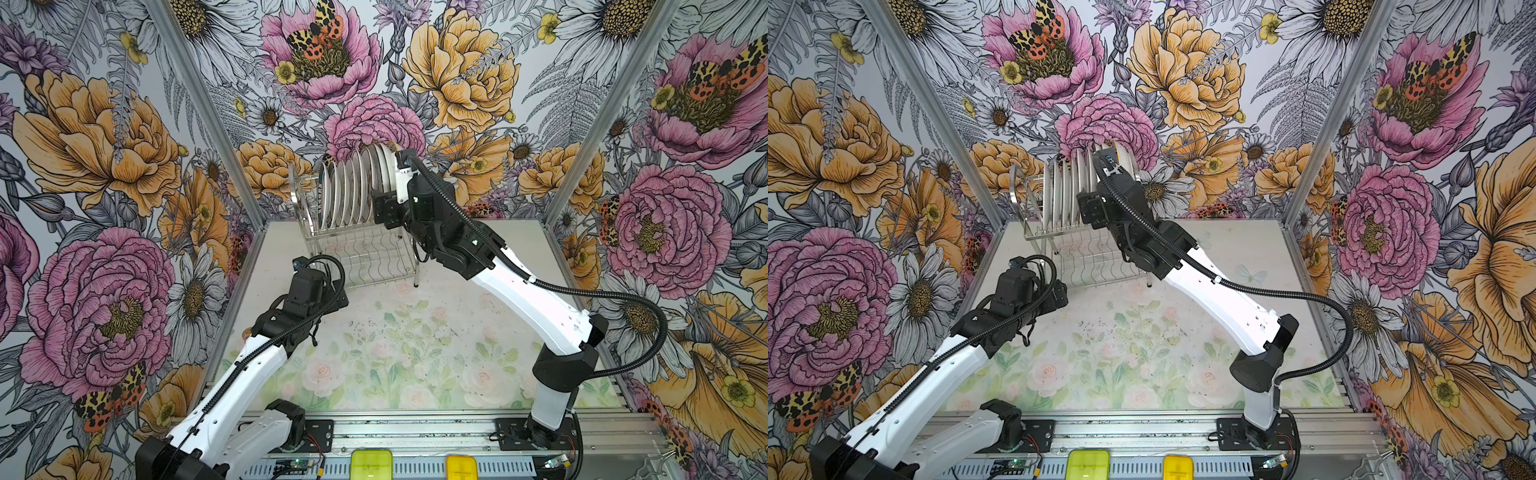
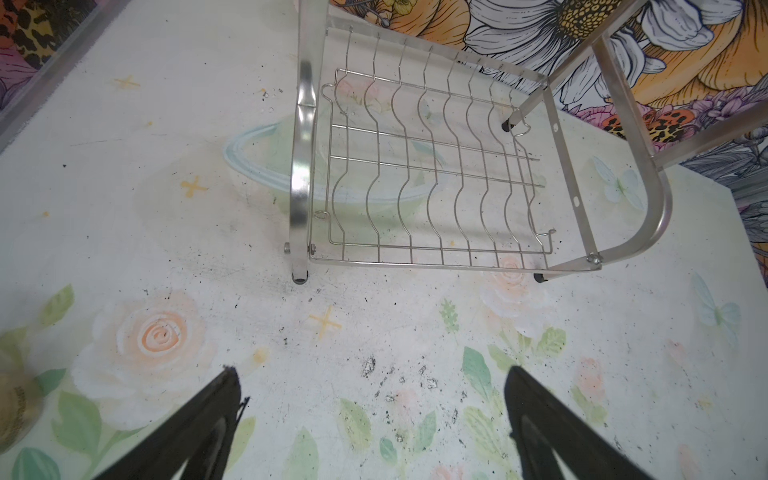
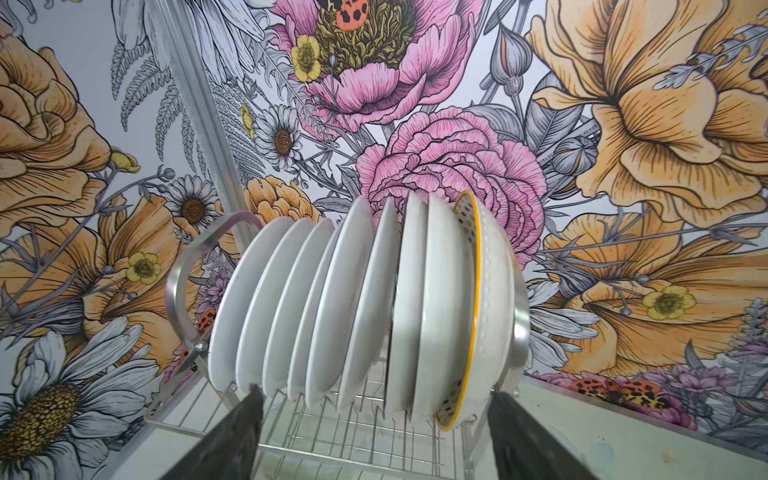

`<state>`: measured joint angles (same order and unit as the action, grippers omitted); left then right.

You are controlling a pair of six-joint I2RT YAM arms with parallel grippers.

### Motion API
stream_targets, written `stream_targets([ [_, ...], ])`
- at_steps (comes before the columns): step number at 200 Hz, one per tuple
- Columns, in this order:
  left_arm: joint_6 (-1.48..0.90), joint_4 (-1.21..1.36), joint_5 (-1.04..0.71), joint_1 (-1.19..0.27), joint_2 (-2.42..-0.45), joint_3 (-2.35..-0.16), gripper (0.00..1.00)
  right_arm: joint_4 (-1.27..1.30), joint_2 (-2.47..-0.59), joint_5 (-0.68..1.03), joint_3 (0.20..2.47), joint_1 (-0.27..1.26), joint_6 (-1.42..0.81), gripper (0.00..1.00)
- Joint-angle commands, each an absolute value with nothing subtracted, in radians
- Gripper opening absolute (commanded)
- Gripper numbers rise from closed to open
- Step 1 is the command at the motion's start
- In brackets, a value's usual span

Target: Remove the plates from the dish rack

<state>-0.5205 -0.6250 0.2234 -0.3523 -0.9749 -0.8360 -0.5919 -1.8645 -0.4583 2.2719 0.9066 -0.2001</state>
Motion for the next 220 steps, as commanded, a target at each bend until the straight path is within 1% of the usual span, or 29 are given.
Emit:
stream_targets([
  [1,-0.543,-0.632,0.175,-0.325,-0.953,-0.812,0.99,-0.591,-1.920,-0.371,2.349,0.931,-0.247,0.83],
  [71,-0.585,-0.634,0.165,-0.300,-0.893,-0.754,0.98,-0.589,-2.132,-0.256,2.623,0.998,-0.378,0.75],
  [101,-0.591,-0.634,0.151,-0.286,-0.850,-0.728,0.96,-0.588,-2.191,-0.262,2.697,1.023,-0.391,0.73],
  [115,-0.589,-0.633,0.134,-0.273,-0.824,-0.719,0.95,-0.584,-2.199,-0.269,2.703,1.028,-0.396,0.72],
  [135,-0.585,-0.632,0.109,-0.251,-0.794,-0.709,0.93,-0.577,-2.210,-0.277,2.706,1.028,-0.406,0.67],
  [170,-0.564,-0.634,0.056,-0.224,-0.786,-0.726,0.89,-0.572,-2.214,-0.292,2.708,1.031,-0.413,0.66],
  [200,-0.547,-0.655,-0.013,-0.228,-0.767,-0.831,0.88,-0.577,-2.190,-0.307,2.689,1.026,-0.396,0.66],
  [220,-0.541,-0.687,-0.015,-0.242,-0.769,-0.937,0.87,-0.575,-2.159,-0.311,2.648,1.017,-0.399,0.66],
])
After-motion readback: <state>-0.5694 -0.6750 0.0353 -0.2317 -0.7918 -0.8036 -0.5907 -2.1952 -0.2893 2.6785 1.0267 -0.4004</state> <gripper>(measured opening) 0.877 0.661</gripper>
